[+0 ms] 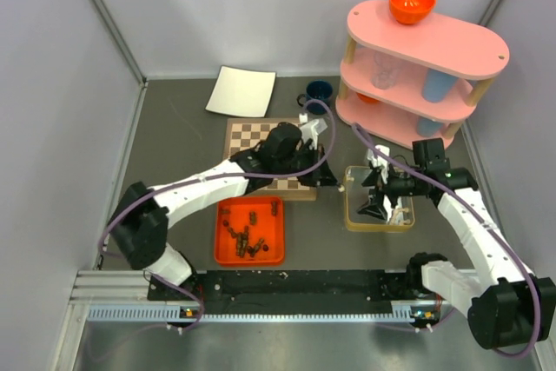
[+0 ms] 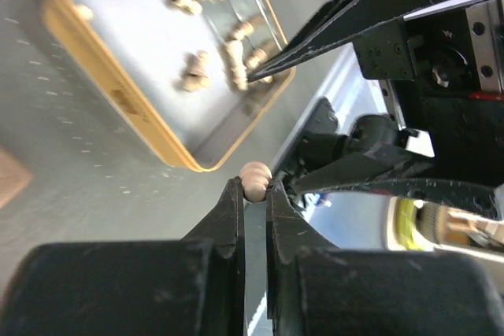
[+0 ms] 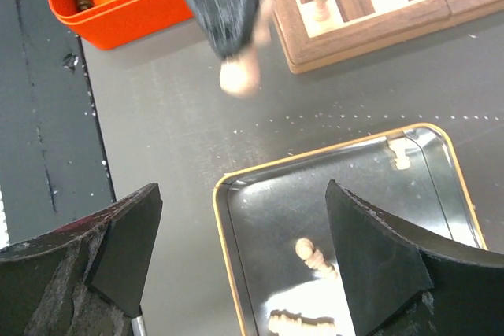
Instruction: Set up the chess pieces on the board
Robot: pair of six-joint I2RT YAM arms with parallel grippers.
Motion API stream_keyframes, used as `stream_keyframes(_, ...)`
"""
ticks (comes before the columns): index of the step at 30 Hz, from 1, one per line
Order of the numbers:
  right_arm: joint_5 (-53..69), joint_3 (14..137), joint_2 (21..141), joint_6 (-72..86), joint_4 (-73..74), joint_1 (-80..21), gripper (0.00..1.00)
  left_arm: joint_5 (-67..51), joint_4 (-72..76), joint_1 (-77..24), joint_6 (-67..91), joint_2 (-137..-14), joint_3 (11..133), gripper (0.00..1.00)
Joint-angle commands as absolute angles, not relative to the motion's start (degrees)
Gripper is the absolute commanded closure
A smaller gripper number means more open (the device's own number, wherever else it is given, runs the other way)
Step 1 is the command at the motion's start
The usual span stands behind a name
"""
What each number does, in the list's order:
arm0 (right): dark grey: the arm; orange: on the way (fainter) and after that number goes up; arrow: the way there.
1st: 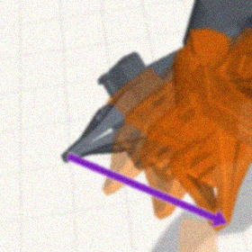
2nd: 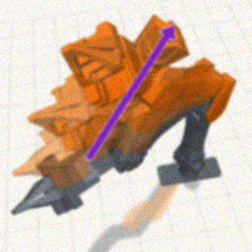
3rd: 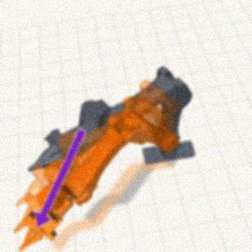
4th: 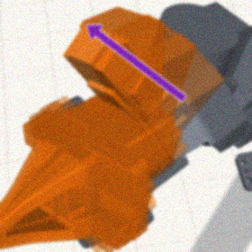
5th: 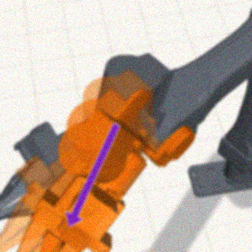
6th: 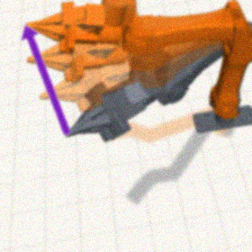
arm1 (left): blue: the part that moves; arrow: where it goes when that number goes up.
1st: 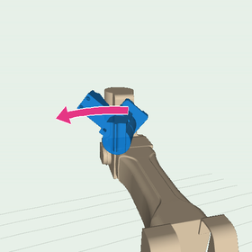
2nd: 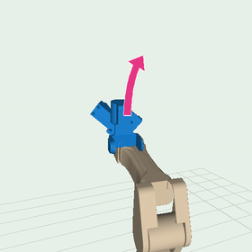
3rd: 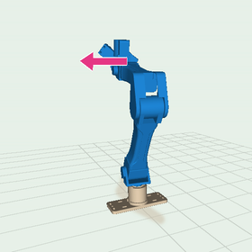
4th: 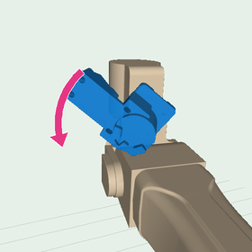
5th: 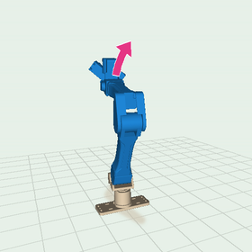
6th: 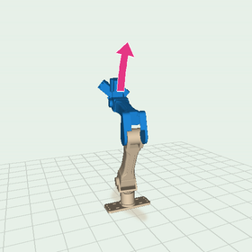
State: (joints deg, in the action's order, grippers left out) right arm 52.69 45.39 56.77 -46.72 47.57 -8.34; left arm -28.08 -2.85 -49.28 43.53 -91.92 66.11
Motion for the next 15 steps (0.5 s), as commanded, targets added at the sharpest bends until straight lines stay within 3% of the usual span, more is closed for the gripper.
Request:
stream_keyframes(1, 51.0, 47.4, 55.1, -46.5, 46.7, -6.3, 0.16, -15.8, -10.7, -48.3, 35.1, -83.1, 63.7, 1.00)
stream_keyframes(7, 46.0, 46.5, 55.4, -42.7, 42.6, -5.1, 0.14, 1.7, -19.5, -47.9, 30.1, -77.2, 61.3, 1.00)
stream_keyframes(15, 41.0, 45.9, 56.1, -40.3, 39.8, -5.1, 0.13, 16.4, -22.7, -47.8, 27.1, -75.9, 59.9, 1.00)
